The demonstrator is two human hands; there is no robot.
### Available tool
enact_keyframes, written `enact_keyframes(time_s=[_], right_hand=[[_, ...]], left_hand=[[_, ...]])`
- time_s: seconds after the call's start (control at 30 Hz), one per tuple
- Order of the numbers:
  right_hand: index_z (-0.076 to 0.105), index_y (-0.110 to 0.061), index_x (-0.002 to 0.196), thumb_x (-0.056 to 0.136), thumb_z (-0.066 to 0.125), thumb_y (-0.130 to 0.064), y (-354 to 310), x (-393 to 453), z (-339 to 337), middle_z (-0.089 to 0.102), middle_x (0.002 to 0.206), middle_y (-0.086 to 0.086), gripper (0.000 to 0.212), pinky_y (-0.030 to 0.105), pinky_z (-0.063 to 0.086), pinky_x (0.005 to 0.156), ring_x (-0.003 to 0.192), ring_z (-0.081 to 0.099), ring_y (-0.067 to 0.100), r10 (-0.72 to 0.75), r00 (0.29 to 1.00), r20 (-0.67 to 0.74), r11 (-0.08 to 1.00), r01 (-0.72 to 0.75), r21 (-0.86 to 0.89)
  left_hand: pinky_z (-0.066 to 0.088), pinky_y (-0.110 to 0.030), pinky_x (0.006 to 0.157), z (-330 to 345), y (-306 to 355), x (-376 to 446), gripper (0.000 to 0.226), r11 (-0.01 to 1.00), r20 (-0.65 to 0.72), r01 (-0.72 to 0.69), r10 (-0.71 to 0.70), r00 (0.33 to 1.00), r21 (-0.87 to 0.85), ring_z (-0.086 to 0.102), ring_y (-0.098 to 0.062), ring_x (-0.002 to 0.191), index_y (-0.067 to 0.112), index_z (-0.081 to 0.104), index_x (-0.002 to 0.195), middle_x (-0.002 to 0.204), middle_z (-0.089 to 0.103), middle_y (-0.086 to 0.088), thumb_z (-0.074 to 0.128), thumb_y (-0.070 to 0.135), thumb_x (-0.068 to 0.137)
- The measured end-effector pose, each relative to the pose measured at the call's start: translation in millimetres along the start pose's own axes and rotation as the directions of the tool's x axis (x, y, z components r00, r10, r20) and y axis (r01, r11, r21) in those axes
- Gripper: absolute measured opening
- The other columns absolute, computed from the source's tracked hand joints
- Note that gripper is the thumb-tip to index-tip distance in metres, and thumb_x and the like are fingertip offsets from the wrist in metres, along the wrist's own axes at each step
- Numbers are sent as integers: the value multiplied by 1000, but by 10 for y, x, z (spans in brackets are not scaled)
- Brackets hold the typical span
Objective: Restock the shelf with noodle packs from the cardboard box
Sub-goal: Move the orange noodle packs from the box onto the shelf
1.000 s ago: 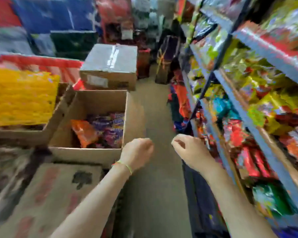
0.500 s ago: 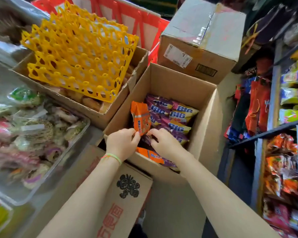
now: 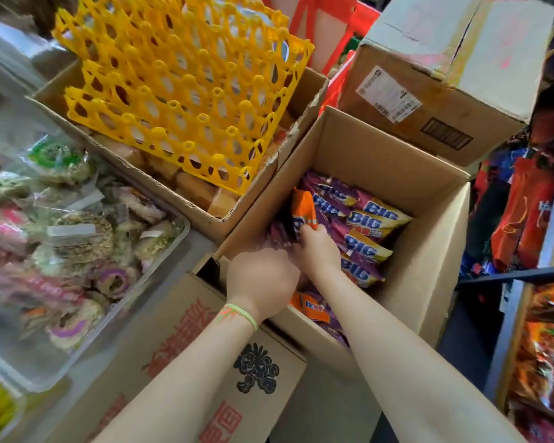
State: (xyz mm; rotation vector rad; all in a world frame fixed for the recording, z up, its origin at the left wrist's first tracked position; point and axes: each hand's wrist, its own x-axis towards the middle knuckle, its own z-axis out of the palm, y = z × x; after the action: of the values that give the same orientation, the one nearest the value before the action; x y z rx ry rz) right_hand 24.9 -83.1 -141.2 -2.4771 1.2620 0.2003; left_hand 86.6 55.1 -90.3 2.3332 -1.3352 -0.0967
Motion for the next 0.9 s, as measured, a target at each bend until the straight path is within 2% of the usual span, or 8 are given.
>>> enact_keyframes(time_s=[0.1,0.2,0.3,0.4,0.5,0.6,0.77,0.9], right_hand=[[51,-14,100,95,58,-16,108,44,-144,63,94,7,8,32,48,61,83,65,26,129,977,-172,989,-114,94],[43,-15,105,96,52,-6,200,70,-338,61,83,5,15,28,41,51,75,63,24,273,944,-184,941,-223,253],[44,-16,118,94,49,1,282,62,-538,63,98,8,30,24,38,52,86,61,24,395,914,-91,841,-319,437],[58,-13,115,95,57,-16,304,29,-648,65,114,7,20,27,46,72,96,60,22,342,940,22,888,-330,321],[49,-7,129,84,67,-56,253,-59,-506,61,121,11,69,37,53,83,101,60,23,282,929,239,922,-331,199],[18,-6,153,77,71,-61,162,-127,-151,45,146,16,108,42,51,97,127,52,32,264,846,464,951,-307,20],[56,-12,120,92,63,-18,182,-155,185,64,118,9,29,40,55,83,105,64,30,305,915,264,952,-295,-78],[63,-14,102,93,59,-19,317,-78,27,67,105,6,11,38,54,77,95,64,28,258,951,168,964,-264,14]], left_hand=[[21,-23,46,-10,7,13,34,1000,50,1,-1,999,0,34,-16,41,23,40,57,51,40,9,36,35,88],[20,-25,46,-18,5,22,34,1000,87,7,-9,996,25,36,-16,43,24,41,58,54,41,9,32,38,88],[20,-27,47,-17,3,28,34,998,130,12,-20,991,63,41,-17,47,24,44,61,57,44,8,32,40,88],[30,-29,48,-15,38,37,33,996,165,23,-36,986,84,51,-20,53,23,49,65,62,51,5,35,40,90],[32,-29,52,-26,69,45,31,994,199,36,-56,978,99,56,-21,60,23,50,69,68,58,3,38,40,92],[25,-28,49,-37,36,26,32,994,189,34,-53,980,100,52,-19,57,24,49,67,65,55,5,36,40,91],[14,-27,47,-14,-10,-26,33,996,144,20,-33,989,86,40,-18,48,23,44,58,54,43,7,35,38,86],[20,-28,48,-15,-12,-3,34,997,170,24,-38,985,79,47,-17,52,24,48,63,59,47,7,32,41,88]])
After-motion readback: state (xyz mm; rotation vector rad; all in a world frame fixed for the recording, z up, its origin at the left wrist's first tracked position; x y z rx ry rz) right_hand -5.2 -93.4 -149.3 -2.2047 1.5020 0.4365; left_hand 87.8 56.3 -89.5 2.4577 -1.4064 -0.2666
